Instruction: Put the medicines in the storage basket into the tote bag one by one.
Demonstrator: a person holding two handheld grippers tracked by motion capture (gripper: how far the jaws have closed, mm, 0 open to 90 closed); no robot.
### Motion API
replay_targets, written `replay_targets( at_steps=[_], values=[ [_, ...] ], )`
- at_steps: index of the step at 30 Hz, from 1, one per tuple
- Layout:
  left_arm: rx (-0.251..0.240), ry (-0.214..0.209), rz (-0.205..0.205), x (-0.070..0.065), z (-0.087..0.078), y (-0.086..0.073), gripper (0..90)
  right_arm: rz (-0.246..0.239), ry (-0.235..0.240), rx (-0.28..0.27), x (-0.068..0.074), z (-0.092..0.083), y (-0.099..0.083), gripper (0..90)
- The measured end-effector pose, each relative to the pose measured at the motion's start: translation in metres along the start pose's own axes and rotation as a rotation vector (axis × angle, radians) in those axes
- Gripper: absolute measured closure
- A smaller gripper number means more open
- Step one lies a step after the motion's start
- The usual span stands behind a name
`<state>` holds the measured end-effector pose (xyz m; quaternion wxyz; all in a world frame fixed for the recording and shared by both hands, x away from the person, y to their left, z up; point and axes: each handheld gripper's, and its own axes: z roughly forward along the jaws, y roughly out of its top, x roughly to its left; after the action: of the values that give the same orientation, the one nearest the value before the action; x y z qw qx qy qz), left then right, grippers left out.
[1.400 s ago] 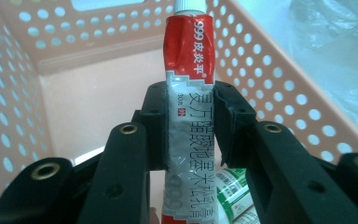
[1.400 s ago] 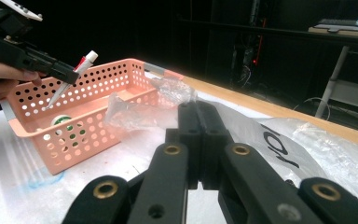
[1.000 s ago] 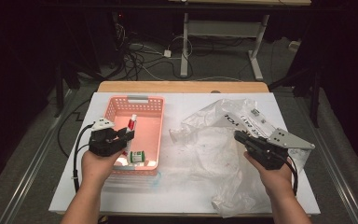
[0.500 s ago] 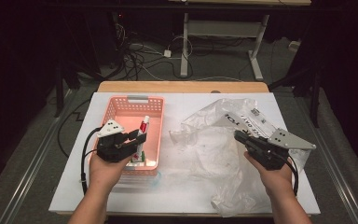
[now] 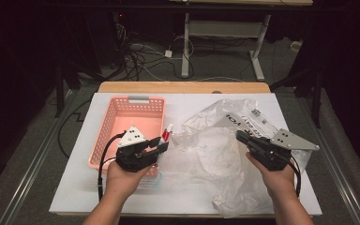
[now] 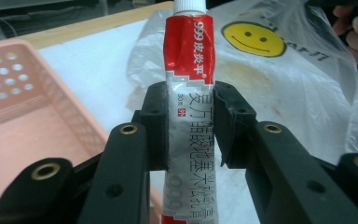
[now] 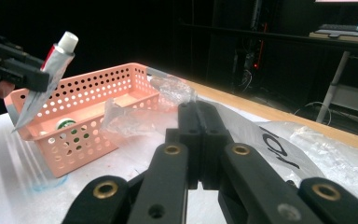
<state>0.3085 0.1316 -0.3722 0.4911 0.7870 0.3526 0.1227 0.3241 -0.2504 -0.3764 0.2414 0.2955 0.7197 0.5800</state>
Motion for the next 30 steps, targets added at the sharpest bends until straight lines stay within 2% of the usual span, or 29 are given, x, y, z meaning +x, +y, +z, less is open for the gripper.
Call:
replay_targets(
  at_steps=[11,17,30],
  values=[
    [0.062,-0.06,0.041,-0.022,0.028,-0.007,67.0,-0.001,0.001,0.001,0.001,0.0,0.001,90.0],
    [0.099,-0.071,0.07,-0.032,0.042,-0.011,67.0,-0.005,0.004,-0.003,0.002,0.0,0.001,90.0],
    [0.159,-0.104,0.062,-0.039,0.068,-0.023,66.9,-0.005,0.012,-0.001,0.003,0.0,0.001,90.0]
  ],
)
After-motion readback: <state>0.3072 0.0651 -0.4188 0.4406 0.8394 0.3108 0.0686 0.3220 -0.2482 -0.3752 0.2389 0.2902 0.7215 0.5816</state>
